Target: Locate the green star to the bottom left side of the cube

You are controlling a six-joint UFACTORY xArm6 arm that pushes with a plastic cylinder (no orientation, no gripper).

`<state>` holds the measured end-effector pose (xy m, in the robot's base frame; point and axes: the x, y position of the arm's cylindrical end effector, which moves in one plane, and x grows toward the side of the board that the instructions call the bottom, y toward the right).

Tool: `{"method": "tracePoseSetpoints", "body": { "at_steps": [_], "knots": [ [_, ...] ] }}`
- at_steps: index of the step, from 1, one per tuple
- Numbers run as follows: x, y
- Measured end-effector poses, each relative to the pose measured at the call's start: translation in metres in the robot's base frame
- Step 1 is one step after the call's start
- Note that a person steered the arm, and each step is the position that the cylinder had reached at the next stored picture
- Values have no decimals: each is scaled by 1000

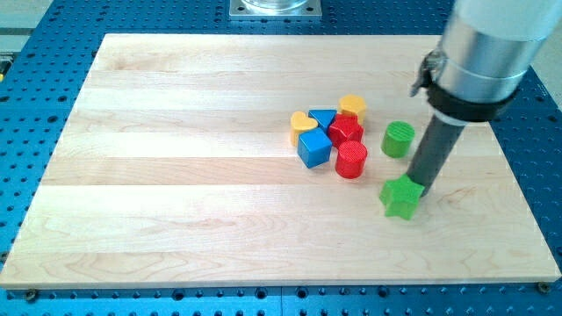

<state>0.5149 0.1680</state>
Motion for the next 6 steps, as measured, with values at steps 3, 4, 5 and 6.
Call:
{"method": "tracePoseSetpoints", "body": {
  "at_steps": [3, 4, 5, 6],
  "knots": [
    [10, -15],
    [18, 14],
    [17, 14],
    [26, 14]
  ]
}}
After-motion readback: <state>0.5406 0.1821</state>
